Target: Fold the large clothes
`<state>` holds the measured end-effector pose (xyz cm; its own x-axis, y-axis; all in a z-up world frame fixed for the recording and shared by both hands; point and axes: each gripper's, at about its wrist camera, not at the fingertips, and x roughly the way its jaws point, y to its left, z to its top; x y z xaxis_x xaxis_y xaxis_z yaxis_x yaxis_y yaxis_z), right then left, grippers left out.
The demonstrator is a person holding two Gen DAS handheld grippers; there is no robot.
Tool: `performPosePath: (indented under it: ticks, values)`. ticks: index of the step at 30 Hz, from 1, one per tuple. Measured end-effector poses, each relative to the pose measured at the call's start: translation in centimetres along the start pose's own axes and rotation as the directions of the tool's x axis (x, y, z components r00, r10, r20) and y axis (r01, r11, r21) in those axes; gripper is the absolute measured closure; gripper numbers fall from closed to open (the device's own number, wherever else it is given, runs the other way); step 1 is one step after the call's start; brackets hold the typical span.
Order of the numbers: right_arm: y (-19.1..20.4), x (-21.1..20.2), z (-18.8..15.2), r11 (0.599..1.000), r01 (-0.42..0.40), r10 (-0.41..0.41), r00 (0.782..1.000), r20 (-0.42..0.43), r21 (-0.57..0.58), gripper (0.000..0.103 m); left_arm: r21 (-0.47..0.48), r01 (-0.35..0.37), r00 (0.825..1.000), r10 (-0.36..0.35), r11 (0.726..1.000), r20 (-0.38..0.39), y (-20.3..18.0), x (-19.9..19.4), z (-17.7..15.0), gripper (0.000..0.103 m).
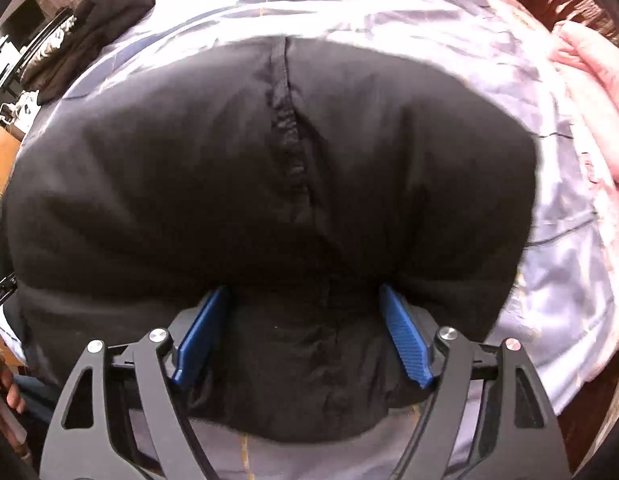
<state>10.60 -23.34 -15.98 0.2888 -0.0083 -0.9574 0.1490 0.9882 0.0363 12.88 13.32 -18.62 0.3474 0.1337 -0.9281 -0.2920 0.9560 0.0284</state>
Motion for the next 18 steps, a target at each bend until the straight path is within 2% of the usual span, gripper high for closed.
performPosePath:
  ticks: [1,2,4,6,8,11,13,14,16,18]
  values:
    - [1.0,-0.8,-0.4,1.000,0.001,-0.001,0.999,0.033,0.000,0.025,0.002,0.045,0.999,-0.045,0.999,0.030,-0.1,-1.6,-0.2,0.024]
    - [1.6,-3.3,-1.0,1.000,-0.014,0.014,0.996,0.092,-0.007,0.024,0.011,0.093,0.994,-0.093,0.996,0.061,-0.3,-3.7,-0.3,0.022]
    - [3.3,-7.0,-1.8,1.000,-0.012,0.013,0.988,0.155,-0.005,0.019,0.069,0.179,0.972,-0.187,0.981,0.145,-1.5,-9.5,-0.6,0.005]
    - [5.2,-11.0,-2.5,1.000,-0.019,0.020,0.972,0.233,-0.008,0.005,0.146,0.190,0.949,-0.219,0.971,0.228,-3.1,-14.2,-1.0,0.002]
    - [6.2,-13.9,-3.0,1.000,0.012,-0.009,0.959,0.282,-0.010,0.001,0.229,0.156,0.925,-0.224,0.961,0.308,-4.8,-18.9,-1.9,0.002]
    - [6.4,-17.4,-3.5,1.000,0.017,-0.021,0.950,0.312,0.016,0.001,0.269,0.178,0.908,-0.264,0.946,0.326,-6.0,-22.4,-3.1,0.002]
    - [6.2,-19.0,-3.6,0.999,0.027,-0.034,0.946,0.322,0.027,0.001,0.278,0.199,0.908,-0.283,0.940,0.308,-7.1,-23.9,-3.9,0.002]
    - [6.2,-19.7,-3.8,0.998,0.058,-0.067,0.945,0.320,0.037,0.001,0.279,0.192,0.912,-0.276,0.941,0.303,-7.2,-24.6,-4.3,0.002]
    - [6.6,-20.9,-4.1,0.994,0.097,-0.108,0.945,0.309,0.053,0.001,0.286,0.184,0.906,-0.275,0.940,0.321,-7.0,-26.0,-5.3,0.002]
    - [6.9,-21.8,-4.8,0.997,0.064,-0.078,0.942,0.326,0.051,0.001,0.287,0.182,0.898,-0.278,0.940,0.342,-6.7,-26.9,-5.9,0.002]
